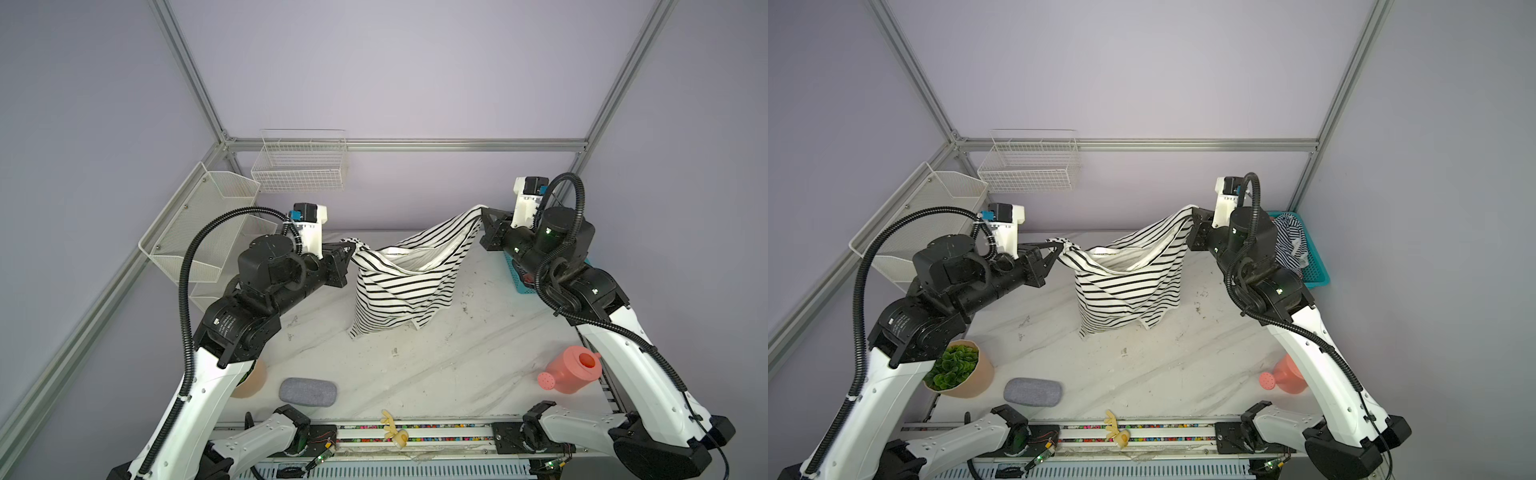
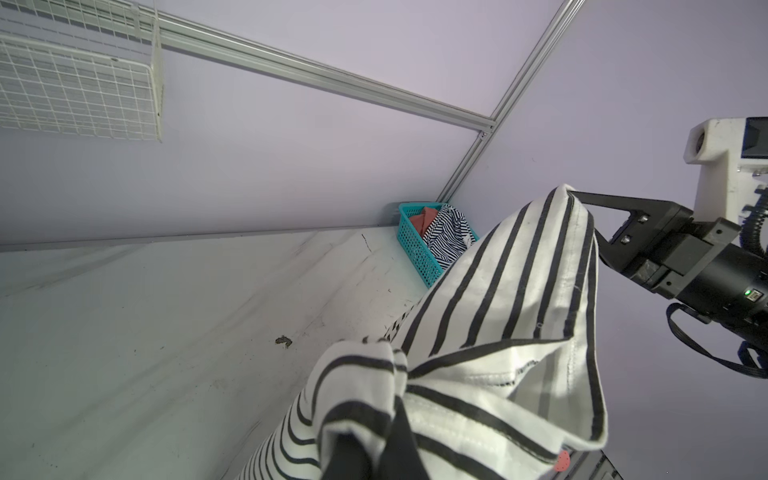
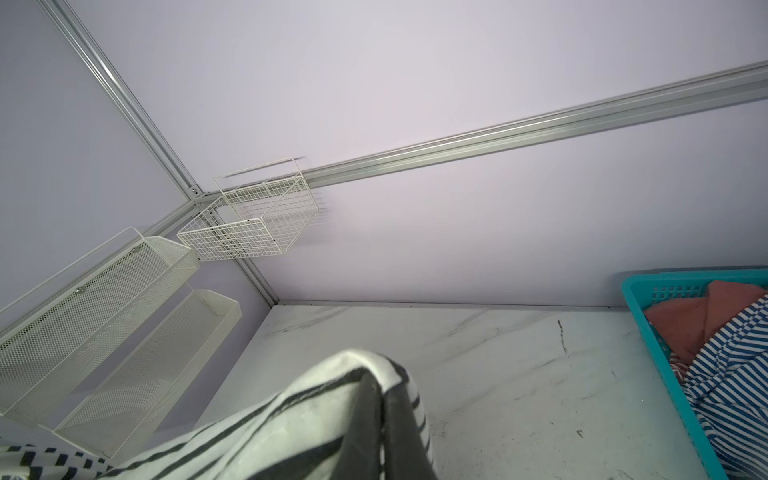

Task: Fold and stack the tank tops
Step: 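Lift the top by two corners with both grippers, spreading them apart, then lay the top flat on the table, drawing both grippers toward the robot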

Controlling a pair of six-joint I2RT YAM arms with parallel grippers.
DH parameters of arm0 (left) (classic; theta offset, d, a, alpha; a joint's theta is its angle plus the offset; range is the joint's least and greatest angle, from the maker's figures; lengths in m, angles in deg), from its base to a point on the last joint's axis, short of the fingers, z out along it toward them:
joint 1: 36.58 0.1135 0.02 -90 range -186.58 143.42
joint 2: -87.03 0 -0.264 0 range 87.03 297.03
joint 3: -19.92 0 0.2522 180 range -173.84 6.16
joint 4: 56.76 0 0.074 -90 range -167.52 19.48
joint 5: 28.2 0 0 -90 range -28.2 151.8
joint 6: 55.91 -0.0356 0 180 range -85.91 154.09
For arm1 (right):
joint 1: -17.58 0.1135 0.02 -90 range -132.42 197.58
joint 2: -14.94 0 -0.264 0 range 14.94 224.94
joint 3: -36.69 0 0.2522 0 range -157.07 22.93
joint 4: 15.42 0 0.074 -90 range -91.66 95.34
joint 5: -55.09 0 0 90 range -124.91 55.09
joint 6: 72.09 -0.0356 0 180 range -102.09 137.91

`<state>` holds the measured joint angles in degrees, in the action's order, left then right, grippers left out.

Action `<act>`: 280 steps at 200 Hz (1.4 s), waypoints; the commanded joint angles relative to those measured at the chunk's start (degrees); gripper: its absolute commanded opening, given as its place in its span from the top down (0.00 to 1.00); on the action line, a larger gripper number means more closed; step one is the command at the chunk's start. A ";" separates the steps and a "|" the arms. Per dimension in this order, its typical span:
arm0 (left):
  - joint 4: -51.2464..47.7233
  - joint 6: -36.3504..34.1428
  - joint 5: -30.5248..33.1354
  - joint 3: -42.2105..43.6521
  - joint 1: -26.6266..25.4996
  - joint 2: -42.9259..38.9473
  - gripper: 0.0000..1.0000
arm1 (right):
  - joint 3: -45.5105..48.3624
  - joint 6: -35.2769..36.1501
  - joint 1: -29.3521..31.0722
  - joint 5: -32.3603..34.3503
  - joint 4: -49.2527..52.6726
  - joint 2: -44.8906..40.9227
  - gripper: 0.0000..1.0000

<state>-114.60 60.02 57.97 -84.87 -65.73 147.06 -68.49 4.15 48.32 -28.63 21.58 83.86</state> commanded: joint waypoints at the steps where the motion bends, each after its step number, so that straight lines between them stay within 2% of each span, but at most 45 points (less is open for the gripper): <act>1: 3.15 1.40 -4.41 1.23 0.14 -1.87 1.00 | -2.65 2.48 -0.33 0.04 0.88 -1.21 1.00; 39: 5.22 1.29 -6.02 -0.82 0.12 -3.93 1.00 | -8.37 4.52 -0.33 -1.88 0.81 -0.22 1.00; 61: 7.04 1.63 -7.69 1.88 0.14 -4.63 0.99 | -7.77 4.34 -0.33 -3.77 0.75 0.58 1.00; 112: 7.31 3.86 -0.10 13.15 0.23 -2.32 1.00 | -0.45 2.85 -0.38 -7.03 -0.03 4.93 1.00; 133: 9.38 3.34 1.60 13.25 1.10 2.43 1.00 | -2.26 3.75 -1.20 -6.35 -0.30 9.42 1.00; 157: 11.49 1.45 -1.31 4.70 4.99 11.31 1.00 | -10.87 4.66 -3.77 -7.07 -0.39 18.65 1.00; 184: 12.75 -0.18 -4.81 -11.95 9.09 23.19 1.00 | -28.41 3.52 -6.97 -8.21 0.81 29.77 1.00; 210: 14.14 -0.88 -8.79 -27.96 10.51 32.09 1.00 | -45.66 1.48 -9.77 -13.08 1.43 39.12 1.00; 232: 17.81 -0.80 -10.94 -33.48 10.65 35.50 1.00 | -55.29 2.25 -10.31 -16.03 1.16 44.23 1.00; 244: 20.57 -0.22 -12.46 -32.14 10.69 35.60 1.00 | -55.95 3.05 -10.44 -17.19 0.35 44.50 1.00; 257: 24.46 0.74 -14.80 -27.08 10.64 34.15 1.00 | -52.17 4.18 -10.40 -18.01 -0.88 42.64 1.00; 269: 30.38 1.12 -16.99 -18.21 10.61 31.22 1.00 | -43.41 4.86 -10.38 -18.73 -3.59 38.56 1.00; 280: 36.14 2.01 -17.34 -8.41 10.54 27.77 1.00 | -31.61 4.37 -10.36 -19.11 -7.84 33.04 1.00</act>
<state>-91.34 60.72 45.75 -106.85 -55.04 180.83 -115.07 7.26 37.61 -44.76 19.75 124.45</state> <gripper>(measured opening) 0.047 0.046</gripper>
